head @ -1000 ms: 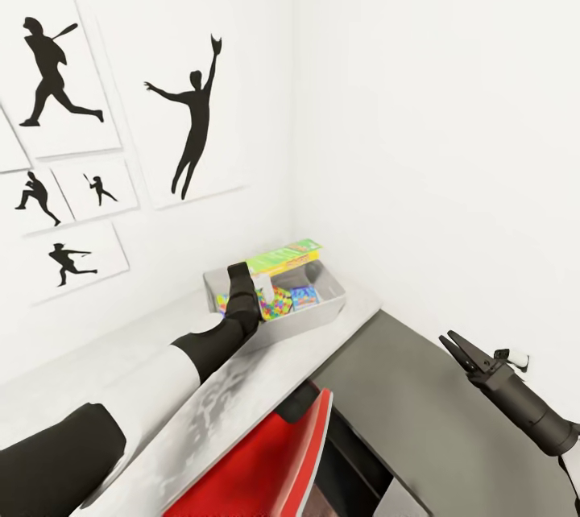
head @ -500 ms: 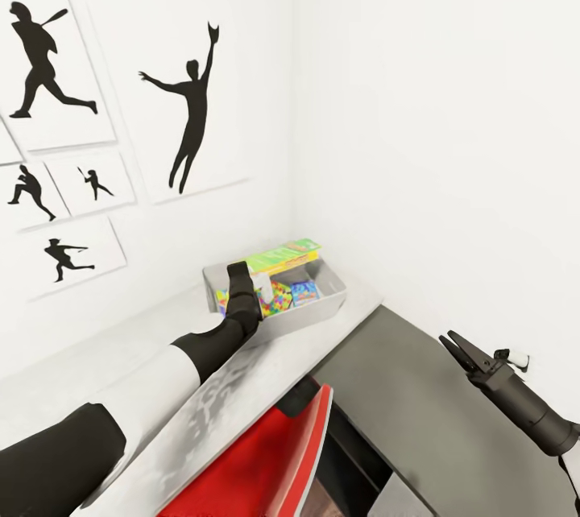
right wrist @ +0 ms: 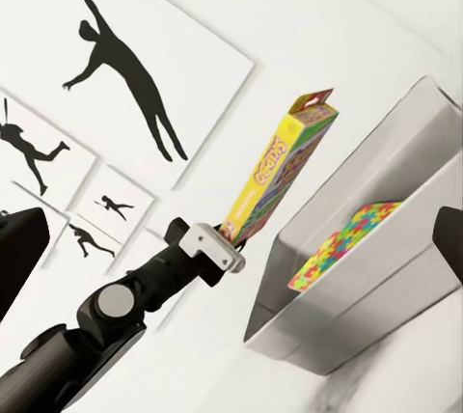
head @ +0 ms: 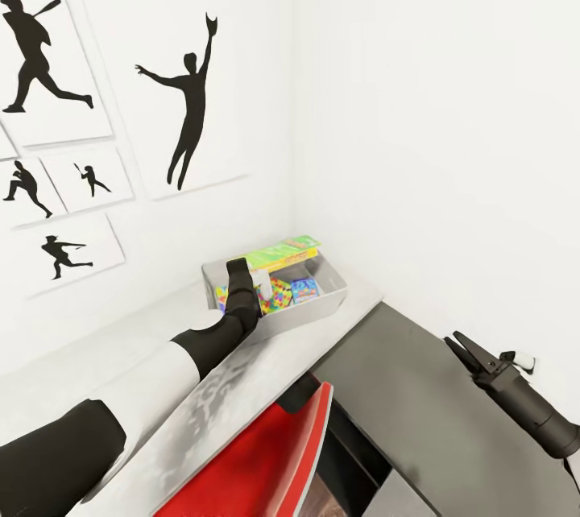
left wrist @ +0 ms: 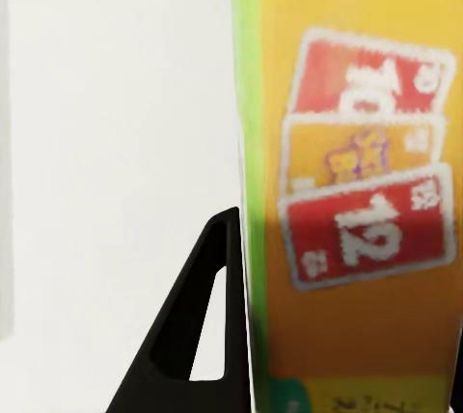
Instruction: Put all the toys in the child's room - the three board games (two on the bed and one on the table), the two jigsaw puzzles on the table, and the tennis ball on the table - inside the toy box on the table in the child's room.
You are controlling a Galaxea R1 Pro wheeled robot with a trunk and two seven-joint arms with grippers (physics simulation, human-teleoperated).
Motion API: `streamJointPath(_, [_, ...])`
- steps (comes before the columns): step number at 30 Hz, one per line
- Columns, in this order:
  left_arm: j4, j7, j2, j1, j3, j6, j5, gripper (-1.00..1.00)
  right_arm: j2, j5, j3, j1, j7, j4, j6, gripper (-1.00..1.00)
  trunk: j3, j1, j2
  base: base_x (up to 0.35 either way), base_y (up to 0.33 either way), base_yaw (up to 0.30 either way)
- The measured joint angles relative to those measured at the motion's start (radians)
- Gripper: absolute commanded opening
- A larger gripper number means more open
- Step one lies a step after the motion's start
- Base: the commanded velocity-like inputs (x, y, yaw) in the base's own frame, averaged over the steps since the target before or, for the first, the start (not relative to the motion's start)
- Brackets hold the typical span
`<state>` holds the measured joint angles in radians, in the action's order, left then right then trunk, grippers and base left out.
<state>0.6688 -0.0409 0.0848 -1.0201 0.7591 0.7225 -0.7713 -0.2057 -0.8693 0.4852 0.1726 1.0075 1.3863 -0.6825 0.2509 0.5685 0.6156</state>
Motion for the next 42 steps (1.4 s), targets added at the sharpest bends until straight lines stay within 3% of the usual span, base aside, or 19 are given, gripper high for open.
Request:
streamJointPath(17, [0.000, 0.000, 0.000, 0.000, 0.001, -0.002, 0.000, -1.00, 0.000, 0.000, 0.005, 0.000, 0.001, -0.001, 0.000, 1.00, 0.000, 0.000, 0.000, 0.000, 0.000, 0.000])
streamJointPath(18, [-0.001, 0.000, 0.000, 0.000, 0.001, -0.001, 0.000, 1.00, 0.000, 0.000, 0.006, 0.000, 0.001, -0.001, 0.000, 1.00, 0.000, 0.000, 0.000, 0.000, 0.000, 0.000])
streamJointPath(35, [0.000, 0.000, -0.005, 0.000, 0.003, -0.001, -0.011, 1.00, 0.000, -0.001, 0.007, 0.000, 0.002, -0.003, 0.000, 1.00, 0.000, 0.000, 0.000, 0.000, 0.000, 0.000])
streamJointPath(39, [0.022, 0.026, -0.030, -0.001, 0.000, 0.000, -0.008, 1.00, 0.000, 0.000, 0.010, 0.000, 0.003, -0.021, 0.000, 1.00, 0.000, 0.000, 0.000, 0.000, 0.000, 0.000])
streamJointPath(42, [0.094, 0.079, -0.064, -0.002, -0.001, 0.010, -0.003, 1.00, 0.000, 0.000, 0.017, 0.000, 0.003, -0.028, 0.000, 1.00, 0.000, 0.000, 0.000, 0.000, 0.000, 0.000])
